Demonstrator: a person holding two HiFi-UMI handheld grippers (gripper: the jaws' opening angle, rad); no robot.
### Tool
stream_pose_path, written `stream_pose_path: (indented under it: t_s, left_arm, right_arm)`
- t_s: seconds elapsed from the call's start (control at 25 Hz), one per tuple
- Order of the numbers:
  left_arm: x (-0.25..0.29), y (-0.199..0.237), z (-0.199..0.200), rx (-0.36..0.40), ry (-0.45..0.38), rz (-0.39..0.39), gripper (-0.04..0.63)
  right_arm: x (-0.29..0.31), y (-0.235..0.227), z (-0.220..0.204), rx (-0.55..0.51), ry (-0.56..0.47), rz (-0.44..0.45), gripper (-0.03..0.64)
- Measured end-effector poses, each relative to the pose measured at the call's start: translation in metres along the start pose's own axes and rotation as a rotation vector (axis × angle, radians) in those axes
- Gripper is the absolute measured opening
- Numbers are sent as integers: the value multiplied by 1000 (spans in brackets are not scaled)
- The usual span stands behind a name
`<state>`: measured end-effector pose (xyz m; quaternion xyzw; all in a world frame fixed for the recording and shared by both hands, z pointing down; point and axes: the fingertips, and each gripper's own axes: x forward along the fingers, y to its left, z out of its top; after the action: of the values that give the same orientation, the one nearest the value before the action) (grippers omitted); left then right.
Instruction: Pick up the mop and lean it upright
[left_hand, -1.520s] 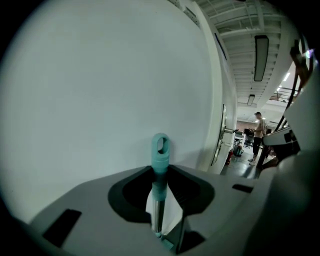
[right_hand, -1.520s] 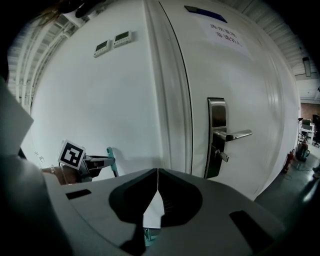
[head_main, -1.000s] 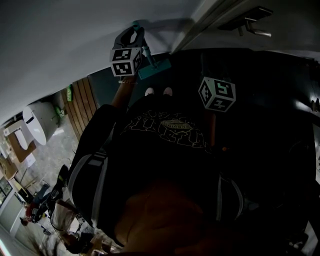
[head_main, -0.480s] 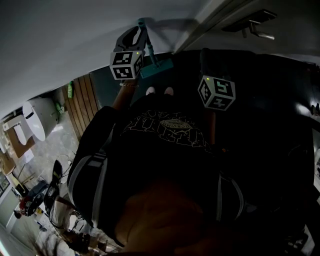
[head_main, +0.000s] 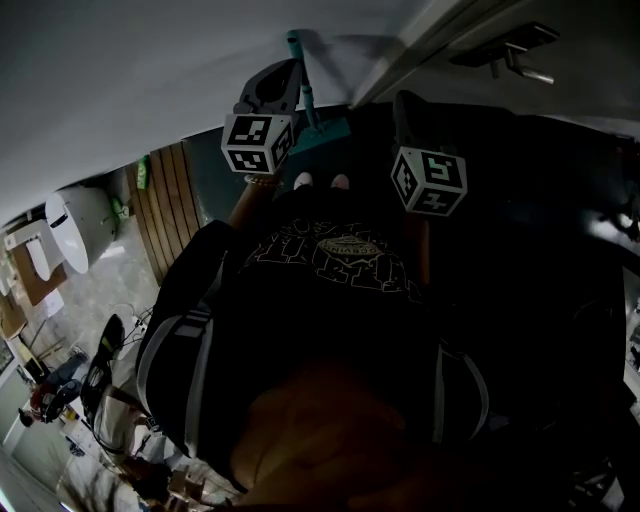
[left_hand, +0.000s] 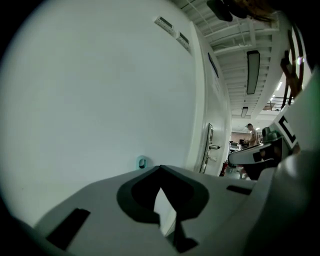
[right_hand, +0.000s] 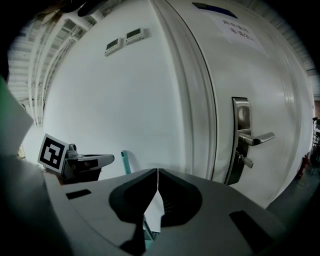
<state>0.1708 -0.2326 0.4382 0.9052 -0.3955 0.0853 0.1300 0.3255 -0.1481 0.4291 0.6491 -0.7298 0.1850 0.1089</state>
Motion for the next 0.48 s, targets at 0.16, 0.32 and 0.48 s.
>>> stream_pose_path:
  t_s: [0.16, 0.32, 0.48]
  left_arm:
    - [-12, -14, 4, 6, -8, -19, 46]
    - [-25, -26, 8, 1, -21, -35, 46]
    - [-43, -36, 11, 0, -29, -42, 46]
  right_arm:
    - [1, 11, 0, -13, 2, 31, 20]
    - [5, 24, -4, -28, 5, 56, 20]
    - [4, 38, -3, -37, -1, 91, 20]
